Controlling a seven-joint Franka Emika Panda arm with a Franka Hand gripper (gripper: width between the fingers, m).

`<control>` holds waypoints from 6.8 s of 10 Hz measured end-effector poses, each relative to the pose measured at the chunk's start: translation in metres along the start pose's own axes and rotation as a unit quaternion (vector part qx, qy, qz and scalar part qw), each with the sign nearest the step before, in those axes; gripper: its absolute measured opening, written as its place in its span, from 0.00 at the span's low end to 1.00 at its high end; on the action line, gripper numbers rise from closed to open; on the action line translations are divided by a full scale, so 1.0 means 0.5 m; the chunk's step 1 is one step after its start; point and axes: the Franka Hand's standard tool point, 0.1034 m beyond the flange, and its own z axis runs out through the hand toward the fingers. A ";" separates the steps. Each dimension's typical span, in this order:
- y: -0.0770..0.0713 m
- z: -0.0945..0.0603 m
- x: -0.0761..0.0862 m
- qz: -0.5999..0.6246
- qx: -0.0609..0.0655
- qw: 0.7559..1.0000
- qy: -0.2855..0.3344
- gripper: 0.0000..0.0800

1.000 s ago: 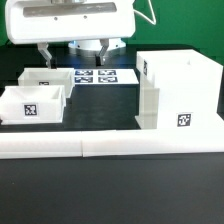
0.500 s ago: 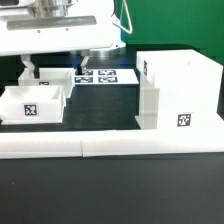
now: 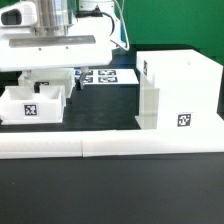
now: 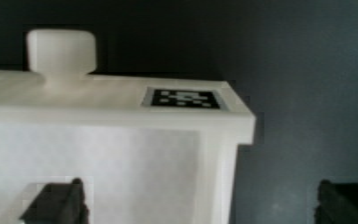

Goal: Assemble drawer

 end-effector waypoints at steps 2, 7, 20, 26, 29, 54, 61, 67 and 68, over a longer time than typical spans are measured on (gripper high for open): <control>0.000 0.000 0.000 0.000 0.000 1.000 0.000 0.81; 0.003 0.044 -0.008 -0.001 -0.007 1.000 -0.006 0.81; -0.014 0.059 -0.011 -0.010 -0.014 1.000 0.001 0.05; -0.089 0.030 0.027 -0.016 -0.007 1.000 0.006 0.05; -0.096 0.031 0.031 -0.019 -0.008 1.000 0.007 0.05; -0.094 0.026 0.075 -0.652 -0.032 0.756 -0.044 0.05; -0.107 0.036 0.076 -0.653 -0.050 0.756 -0.021 0.05; -0.125 0.039 0.082 -0.663 -0.038 0.747 -0.038 0.05; -0.140 0.039 0.087 -0.667 -0.037 0.743 -0.036 0.05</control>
Offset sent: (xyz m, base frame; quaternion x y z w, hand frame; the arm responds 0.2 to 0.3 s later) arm 0.0000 0.0000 0.0000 0.0000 0.0000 0.0000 1.0000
